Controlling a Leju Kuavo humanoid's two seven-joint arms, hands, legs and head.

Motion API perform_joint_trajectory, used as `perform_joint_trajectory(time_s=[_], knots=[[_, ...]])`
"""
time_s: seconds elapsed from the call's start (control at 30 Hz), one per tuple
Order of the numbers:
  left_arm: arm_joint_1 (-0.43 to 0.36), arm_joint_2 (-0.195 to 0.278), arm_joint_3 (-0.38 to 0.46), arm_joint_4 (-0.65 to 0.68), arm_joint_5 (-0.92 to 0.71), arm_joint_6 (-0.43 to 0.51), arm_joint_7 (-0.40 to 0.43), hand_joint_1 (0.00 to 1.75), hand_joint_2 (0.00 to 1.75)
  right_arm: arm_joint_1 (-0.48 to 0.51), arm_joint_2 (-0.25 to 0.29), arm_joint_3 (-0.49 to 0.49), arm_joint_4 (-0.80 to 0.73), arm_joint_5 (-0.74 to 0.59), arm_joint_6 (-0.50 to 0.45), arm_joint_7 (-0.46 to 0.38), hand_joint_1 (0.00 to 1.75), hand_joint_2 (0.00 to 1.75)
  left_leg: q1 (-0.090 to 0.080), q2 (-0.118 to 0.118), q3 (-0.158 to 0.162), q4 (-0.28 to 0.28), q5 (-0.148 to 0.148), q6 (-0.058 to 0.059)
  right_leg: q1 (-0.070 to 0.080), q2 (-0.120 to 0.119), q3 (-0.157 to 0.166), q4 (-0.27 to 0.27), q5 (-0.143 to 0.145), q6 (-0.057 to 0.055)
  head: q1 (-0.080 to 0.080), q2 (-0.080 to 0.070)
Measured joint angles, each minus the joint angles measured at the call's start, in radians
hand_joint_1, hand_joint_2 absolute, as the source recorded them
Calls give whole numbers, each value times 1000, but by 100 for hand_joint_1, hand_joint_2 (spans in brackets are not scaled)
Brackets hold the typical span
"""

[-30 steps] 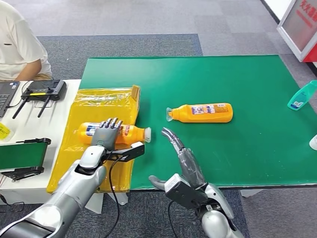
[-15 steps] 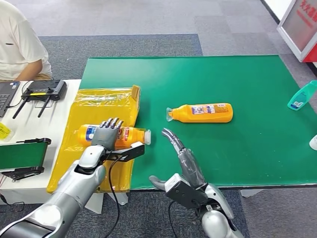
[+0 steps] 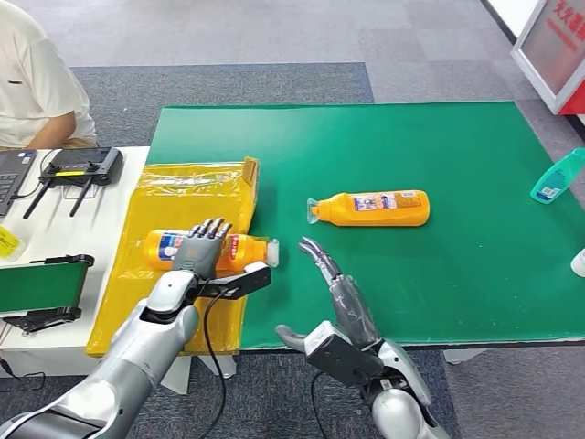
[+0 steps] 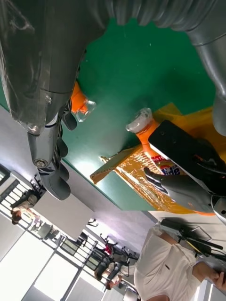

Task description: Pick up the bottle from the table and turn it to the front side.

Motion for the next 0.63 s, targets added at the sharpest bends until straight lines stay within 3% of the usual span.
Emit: perform_joint_trajectory(time_s=[0.33,0.63], knots=[[14,-5,10,-30,33,-1,-30,0,175,2,0,-2,0,1,-1,1,0,175,0,0,0,0,0,0,0,0,0,0,0,0,0,0],[149,-12,-21,-375,310,-127,-188,0,175,24,0,-24,-2,6,-24,7,0,175,0,0,0,0,-1,1,0,0,0,0,0,0,0,0]])
